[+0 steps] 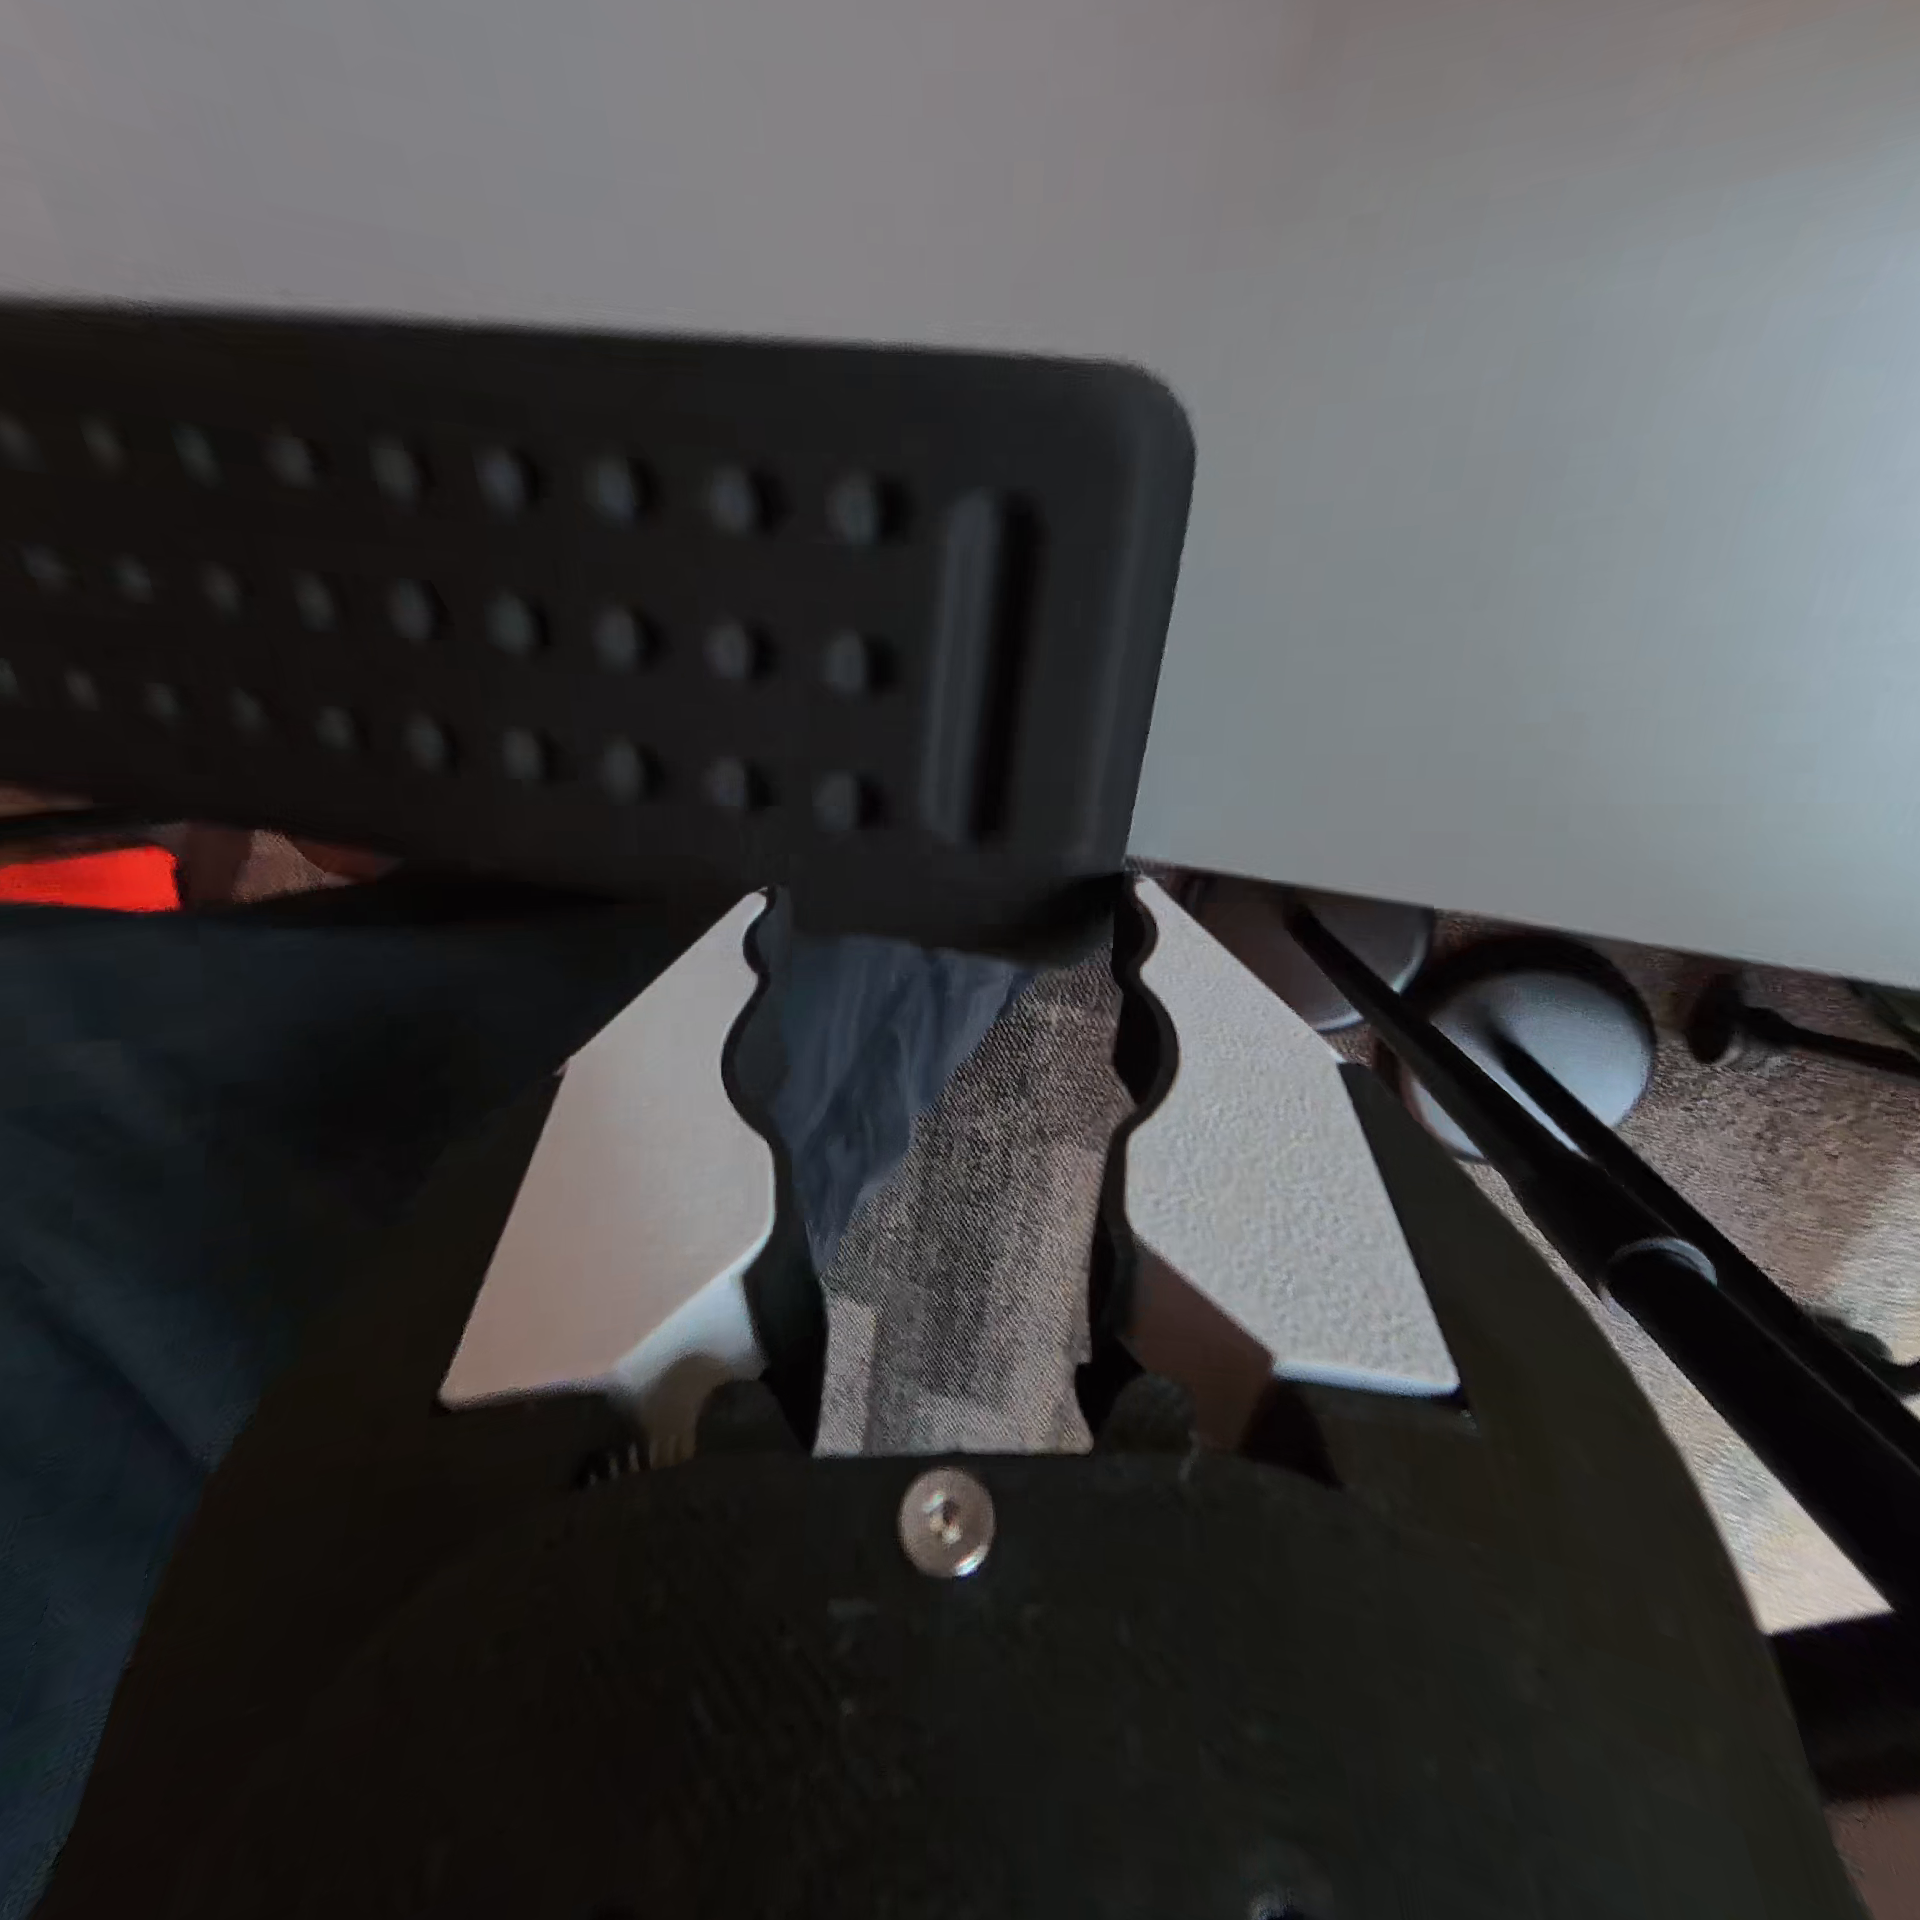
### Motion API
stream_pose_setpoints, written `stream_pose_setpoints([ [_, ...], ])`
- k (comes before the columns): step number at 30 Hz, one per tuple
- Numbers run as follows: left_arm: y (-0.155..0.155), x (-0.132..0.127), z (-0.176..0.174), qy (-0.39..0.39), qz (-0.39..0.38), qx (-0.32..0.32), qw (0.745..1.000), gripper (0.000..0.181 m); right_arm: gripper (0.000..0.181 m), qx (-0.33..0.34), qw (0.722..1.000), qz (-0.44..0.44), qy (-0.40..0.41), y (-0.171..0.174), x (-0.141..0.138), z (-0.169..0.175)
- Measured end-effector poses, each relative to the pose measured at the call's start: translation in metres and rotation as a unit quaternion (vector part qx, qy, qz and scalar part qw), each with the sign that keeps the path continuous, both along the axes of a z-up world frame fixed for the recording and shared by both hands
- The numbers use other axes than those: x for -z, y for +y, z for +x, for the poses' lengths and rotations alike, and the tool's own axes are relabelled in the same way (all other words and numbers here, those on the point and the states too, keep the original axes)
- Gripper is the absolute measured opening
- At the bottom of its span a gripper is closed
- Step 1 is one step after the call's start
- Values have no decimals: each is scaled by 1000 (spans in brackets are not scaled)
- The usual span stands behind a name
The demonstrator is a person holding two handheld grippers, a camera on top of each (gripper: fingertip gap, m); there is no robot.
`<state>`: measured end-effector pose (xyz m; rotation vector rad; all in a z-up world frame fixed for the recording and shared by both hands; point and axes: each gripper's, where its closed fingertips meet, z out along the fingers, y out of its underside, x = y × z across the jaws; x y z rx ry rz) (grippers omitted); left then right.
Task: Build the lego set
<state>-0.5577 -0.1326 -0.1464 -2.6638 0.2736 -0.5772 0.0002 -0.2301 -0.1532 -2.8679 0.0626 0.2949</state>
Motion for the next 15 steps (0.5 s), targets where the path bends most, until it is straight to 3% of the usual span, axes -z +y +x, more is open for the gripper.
stream_pose_setpoints([
  [1,-8,2,-3,18,2,22,1000,47,62,-9,1000,-8,-6,-8,2,-1],
  [9,-36,22,10,110,9,155,982,53,66,-74,995,-48,-52,-37,17,-4],
  [15,-31,28,10,146,7,173,974,54,56,-100,990,-59,-84,-29,23,-7],
])
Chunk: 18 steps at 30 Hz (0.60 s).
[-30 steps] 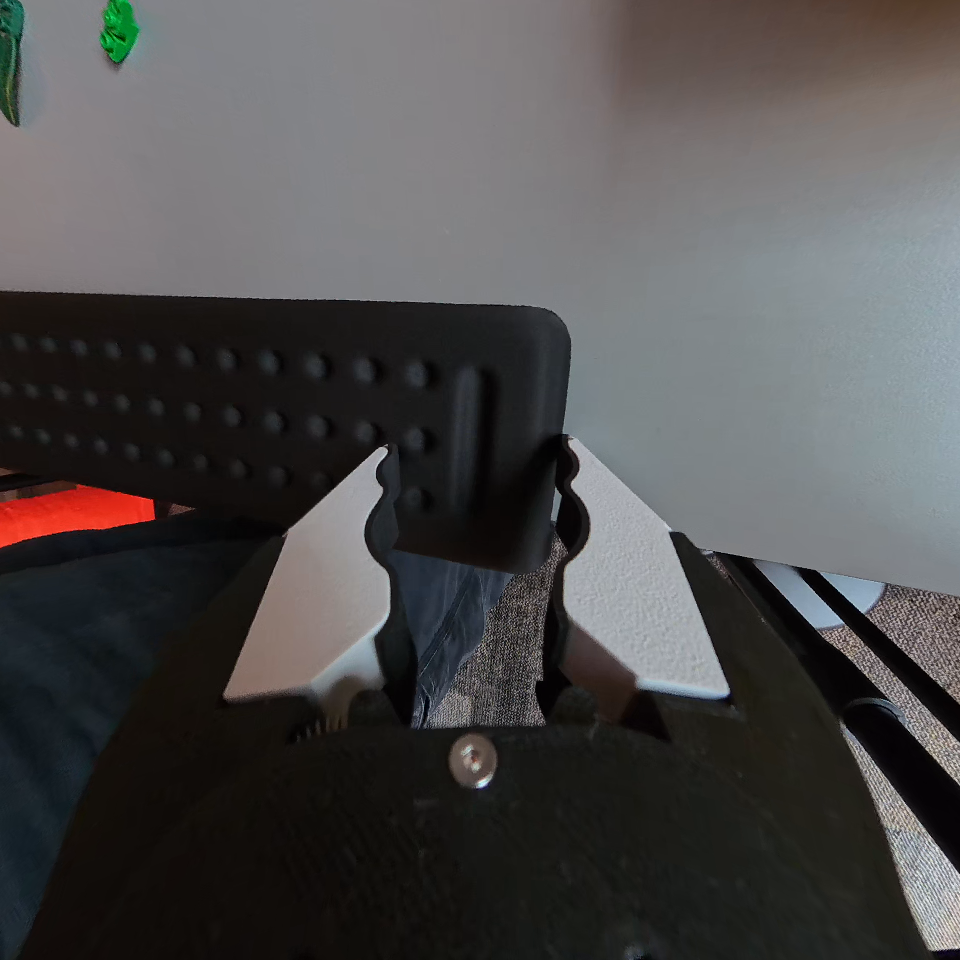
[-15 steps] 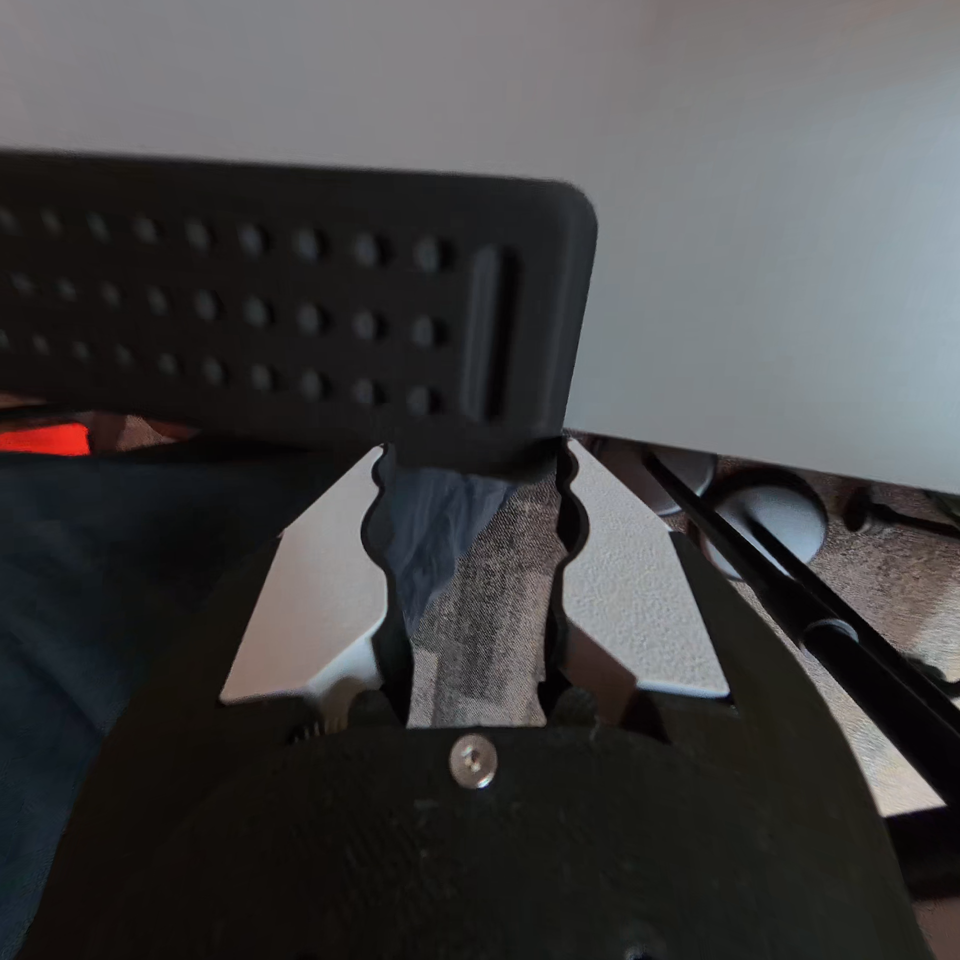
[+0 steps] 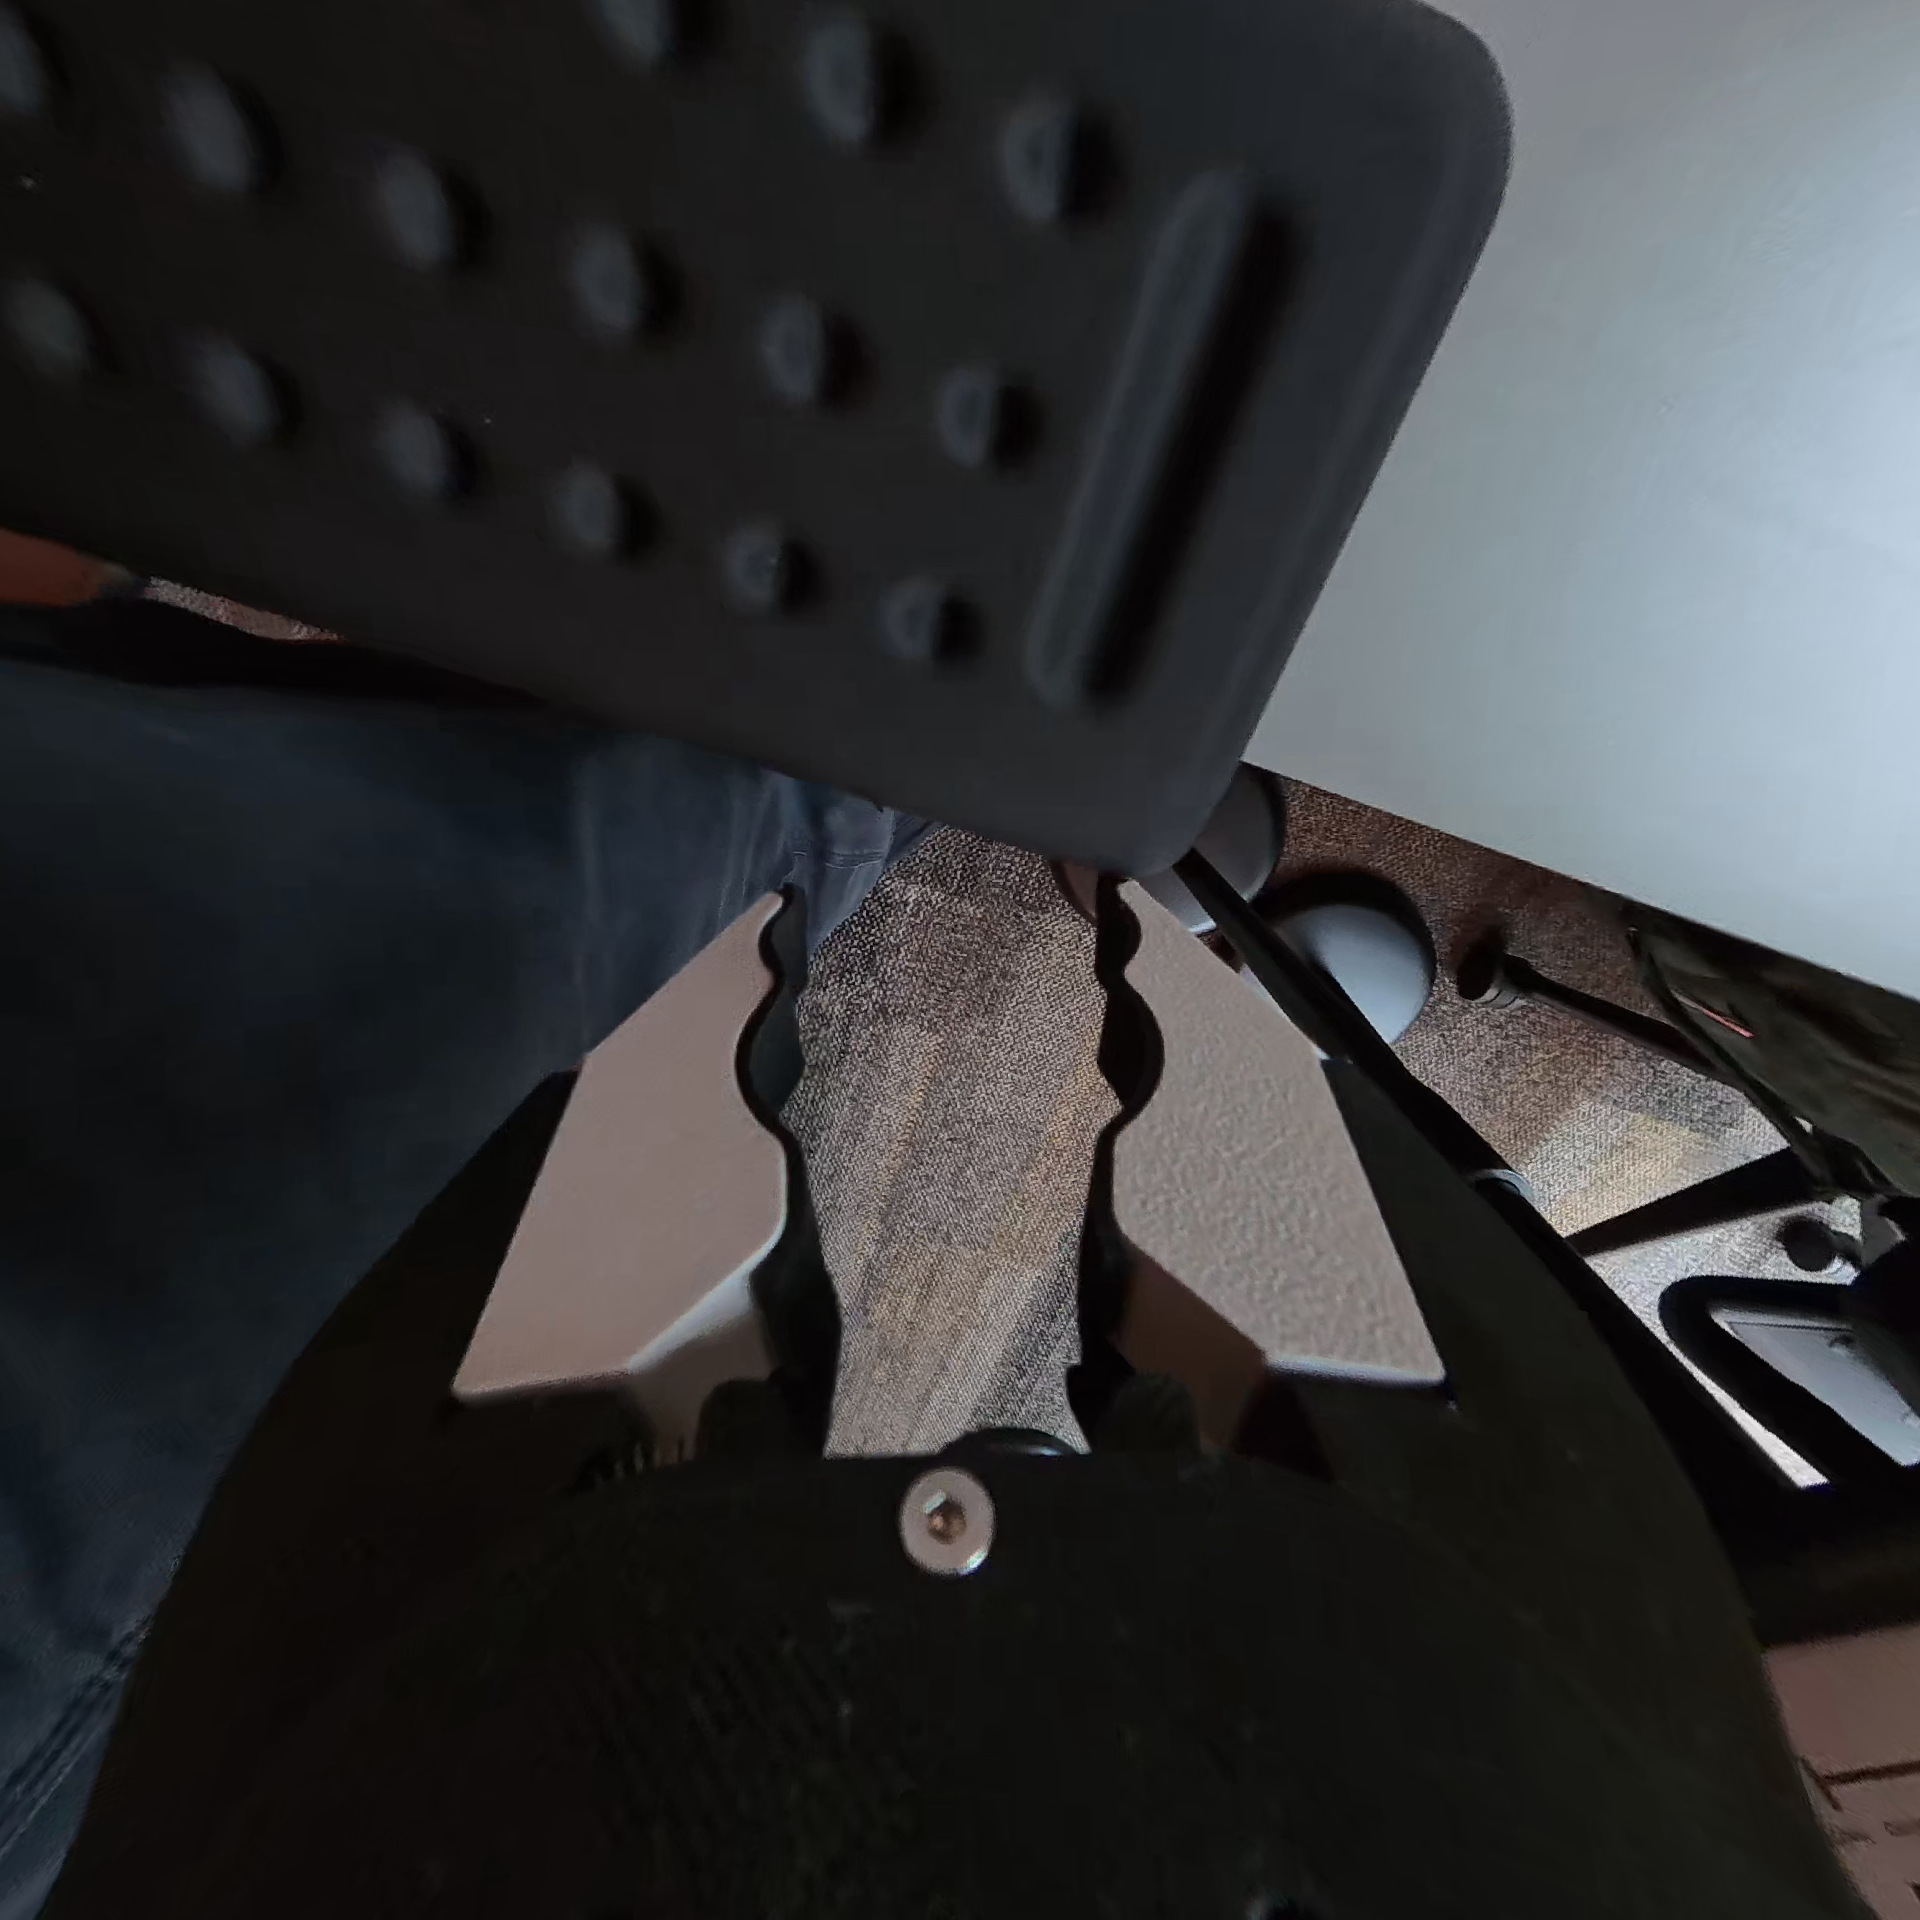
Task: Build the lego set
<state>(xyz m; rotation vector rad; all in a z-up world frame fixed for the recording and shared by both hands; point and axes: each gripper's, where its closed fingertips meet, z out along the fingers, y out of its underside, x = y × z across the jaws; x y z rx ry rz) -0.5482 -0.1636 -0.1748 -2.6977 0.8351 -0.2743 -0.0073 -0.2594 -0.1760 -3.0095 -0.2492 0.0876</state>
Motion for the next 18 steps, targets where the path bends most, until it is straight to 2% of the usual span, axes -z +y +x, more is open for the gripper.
stream_pose_setpoints([
  [5,1,0,0,9,-14,-1,1000,53,43,62,998,16,7,7,-2,4],
  [10,8,0,1,20,-31,-9,999,51,39,64,998,12,-9,11,0,6],
  [14,8,-1,1,19,-33,-13,999,51,29,88,996,4,-15,13,0,10],
  [18,8,-1,1,26,-38,-12,999,51,28,83,996,-6,-22,12,0,11],
])
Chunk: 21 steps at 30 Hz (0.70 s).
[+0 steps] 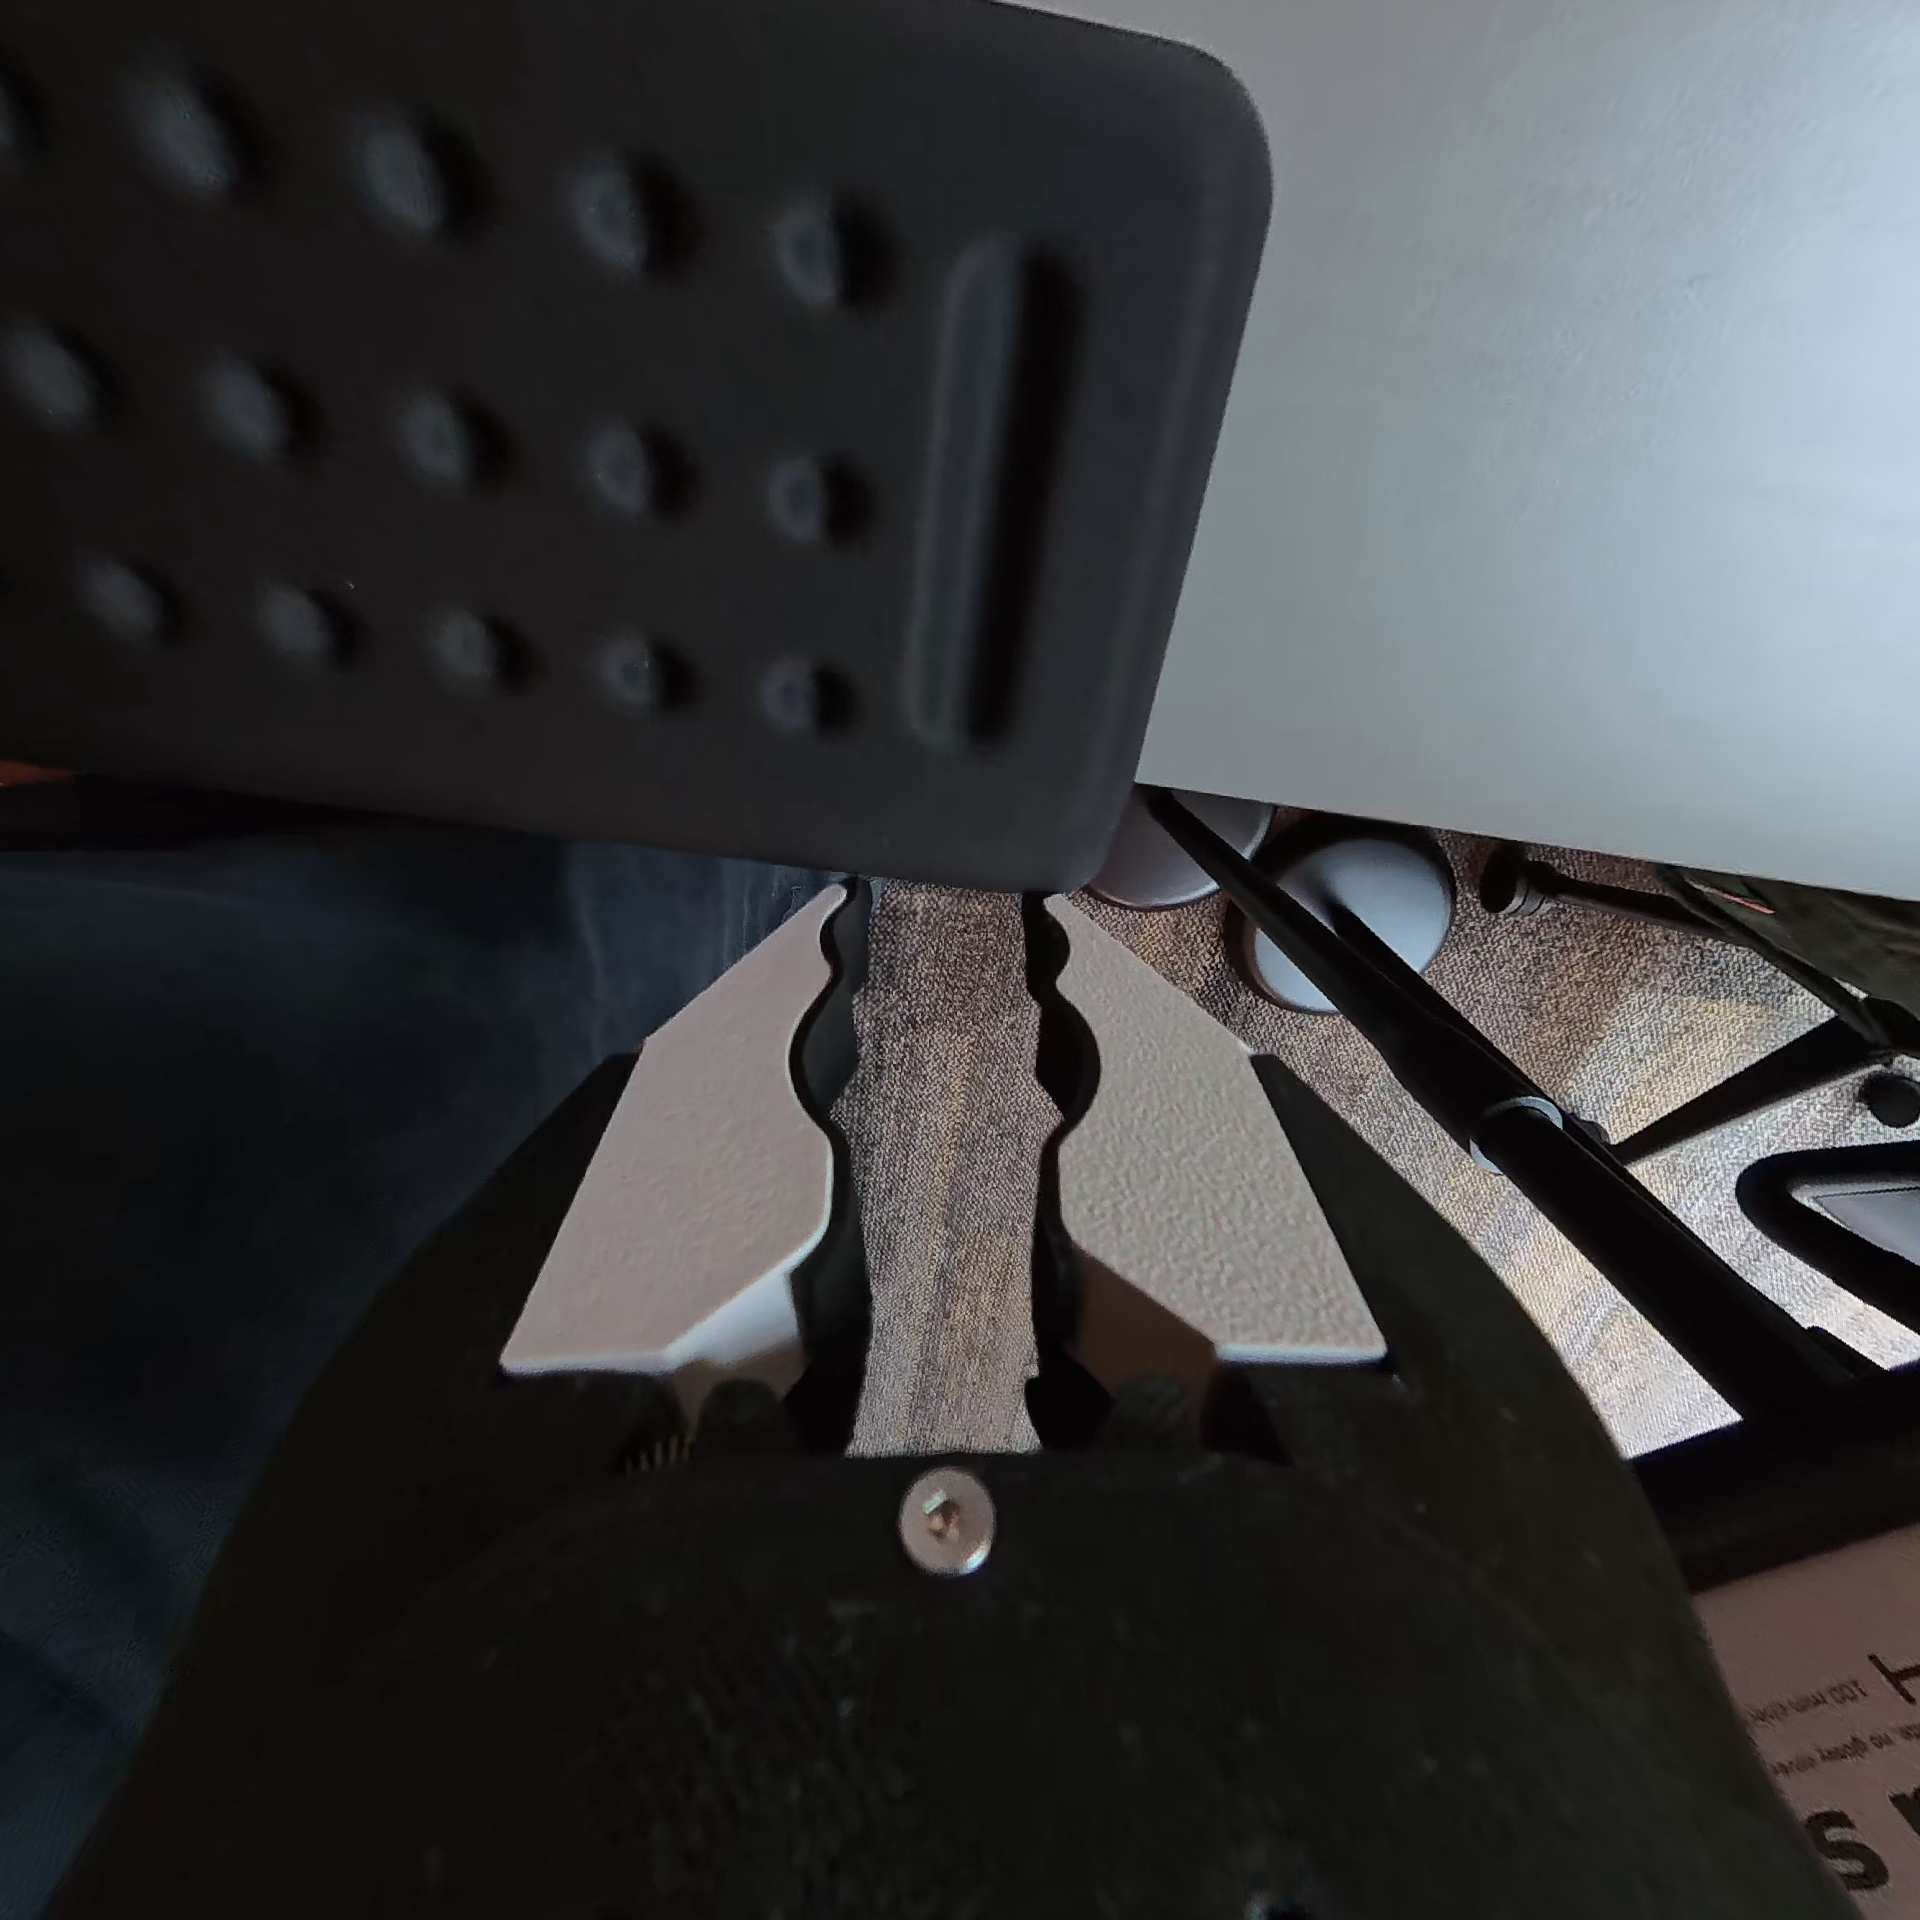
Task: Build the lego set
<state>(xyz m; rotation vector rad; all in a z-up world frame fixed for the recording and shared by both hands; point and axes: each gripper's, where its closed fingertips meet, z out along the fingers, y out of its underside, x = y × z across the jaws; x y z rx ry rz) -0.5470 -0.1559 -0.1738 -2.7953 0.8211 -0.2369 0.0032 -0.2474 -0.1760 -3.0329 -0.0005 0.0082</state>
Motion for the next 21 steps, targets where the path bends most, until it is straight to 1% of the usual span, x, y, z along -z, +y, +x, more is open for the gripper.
stream_pose_setpoints([
  [4,0,-2,0,4,-5,2,1000,52,32,-19,1000,-5,11,-3,-7,1],
  [6,0,-6,0,2,2,-2,1000,51,32,-16,1000,25,6,6,-22,9],
  [8,0,-13,-1,-7,12,-16,1000,47,32,-13,996,85,-14,34,-49,26],
  [10,-2,-21,-2,-20,17,-32,999,42,32,-8,986,159,-50,74,-82,55],
  [12,-5,-27,-4,-24,18,-37,999,40,41,16,973,219,-73,117,-107,88],
  [13,-6,-30,-5,-18,19,-35,999,39,48,36,968,235,-76,135,-113,104],
  [14,-7,-33,-7,-11,19,-29,999,39,55,56,966,243,-69,152,-113,118],
  [17,-7,-43,-8,16,21,-11,1000,36,53,84,962,253,-60,187,-105,147],
  [19,-3,-51,-5,25,25,-6,999,35,43,81,967,233,-57,197,-90,153],
  [21,2,-59,1,30,31,-5,999,33,24,71,975,201,-62,196,-74,157],
])
